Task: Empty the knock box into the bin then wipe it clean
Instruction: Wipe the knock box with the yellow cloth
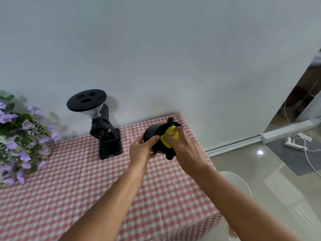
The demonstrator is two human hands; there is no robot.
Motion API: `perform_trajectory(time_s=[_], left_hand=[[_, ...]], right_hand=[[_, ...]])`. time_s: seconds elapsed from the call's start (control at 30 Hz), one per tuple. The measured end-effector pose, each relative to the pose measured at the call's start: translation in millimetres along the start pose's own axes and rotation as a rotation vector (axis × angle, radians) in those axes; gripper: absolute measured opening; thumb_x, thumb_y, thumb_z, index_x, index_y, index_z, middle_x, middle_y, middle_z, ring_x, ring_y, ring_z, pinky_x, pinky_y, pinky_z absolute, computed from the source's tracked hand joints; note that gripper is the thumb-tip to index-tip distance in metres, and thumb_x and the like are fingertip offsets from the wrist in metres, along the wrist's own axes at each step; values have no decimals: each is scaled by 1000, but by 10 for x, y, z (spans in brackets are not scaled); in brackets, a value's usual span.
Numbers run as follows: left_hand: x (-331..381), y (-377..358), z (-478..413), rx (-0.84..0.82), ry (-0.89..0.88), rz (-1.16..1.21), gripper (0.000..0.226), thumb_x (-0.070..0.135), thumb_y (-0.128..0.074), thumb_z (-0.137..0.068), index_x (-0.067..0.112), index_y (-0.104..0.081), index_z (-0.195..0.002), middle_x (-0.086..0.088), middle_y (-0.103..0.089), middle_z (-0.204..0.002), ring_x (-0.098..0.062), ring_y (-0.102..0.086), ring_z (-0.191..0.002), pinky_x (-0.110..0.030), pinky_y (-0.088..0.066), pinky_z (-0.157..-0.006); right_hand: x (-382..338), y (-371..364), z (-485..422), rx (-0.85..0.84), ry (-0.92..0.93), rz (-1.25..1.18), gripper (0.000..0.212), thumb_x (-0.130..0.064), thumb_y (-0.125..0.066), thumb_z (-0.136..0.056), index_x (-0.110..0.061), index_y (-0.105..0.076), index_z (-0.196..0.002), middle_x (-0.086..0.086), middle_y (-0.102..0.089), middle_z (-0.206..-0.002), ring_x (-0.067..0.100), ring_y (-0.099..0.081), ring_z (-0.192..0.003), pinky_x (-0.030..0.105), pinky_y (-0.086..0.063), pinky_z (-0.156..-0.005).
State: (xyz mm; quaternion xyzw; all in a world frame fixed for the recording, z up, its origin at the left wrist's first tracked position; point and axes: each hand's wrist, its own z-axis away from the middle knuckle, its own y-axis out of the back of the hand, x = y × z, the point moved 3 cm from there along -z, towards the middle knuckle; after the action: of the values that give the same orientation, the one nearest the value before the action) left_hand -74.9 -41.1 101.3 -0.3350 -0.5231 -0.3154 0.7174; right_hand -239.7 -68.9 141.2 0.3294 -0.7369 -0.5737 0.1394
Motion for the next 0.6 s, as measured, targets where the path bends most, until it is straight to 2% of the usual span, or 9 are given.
perform_trajectory(time_s=[0.1, 0.2, 0.3, 0.43, 0.5, 0.6], left_hand=[[48, 44, -53, 17, -11, -40, 39, 23, -90, -71, 36, -66, -99, 3, -72, -101, -22, -75, -89, -35, -64, -64], [-12, 59, -46, 25, 12, -68, 37, 22, -90, -71, 36, -66, -96, 6, -70, -98, -22, -74, -89, -33, -63, -62], [-41, 40, -54, -11, 26, -91, 32, 24, -89, -71, 36, -68, -93, 3, -74, -97, -20, -76, -84, -34, -63, -63], [-16, -33, -72, -56, 71, -119, 55, 24, -87, -74, 16, -67, -125, -6, -76, -105, -21, -76, -86, -32, -63, -63], [-23, -37, -79, -57, 83, -124, 60, 23, -87, -75, 14, -65, -129, -8, -74, -109, -24, -75, -89, -32, -63, -63], [-47, 1, -95, -75, 85, -158, 55, 21, -87, -75, 15, -67, -126, -5, -75, -107, -23, -75, -89, -32, -62, -62]], right_hand=[[-53, -36, 130, -37, 120, 26, 62, -1, -70, -83, -25, -54, -138, 16, -48, -136, 29, -64, -79, 36, -52, -58], [-2, -53, 176, -13, 173, 89, 67, -4, -83, -71, -27, -62, -130, 13, -58, -122, 22, -63, -68, 32, -54, -52], [73, -31, 91, 56, 198, 110, 61, -11, -88, -68, -22, -66, -124, 12, -60, -114, 24, -64, -72, 37, -59, -59], [199, 6, -75, 100, 85, 88, 53, -21, -79, -83, -23, -59, -132, 12, -52, -125, 30, -63, -92, 46, -59, -75], [235, -11, -85, 100, 11, 12, 53, -21, -77, -85, -23, -55, -133, 12, -49, -126, 32, -62, -92, 49, -58, -76], [235, -72, -42, 55, 65, 98, 63, -23, -82, -79, -22, -54, -135, 12, -49, -123, 30, -63, -88, 47, -59, -74]])
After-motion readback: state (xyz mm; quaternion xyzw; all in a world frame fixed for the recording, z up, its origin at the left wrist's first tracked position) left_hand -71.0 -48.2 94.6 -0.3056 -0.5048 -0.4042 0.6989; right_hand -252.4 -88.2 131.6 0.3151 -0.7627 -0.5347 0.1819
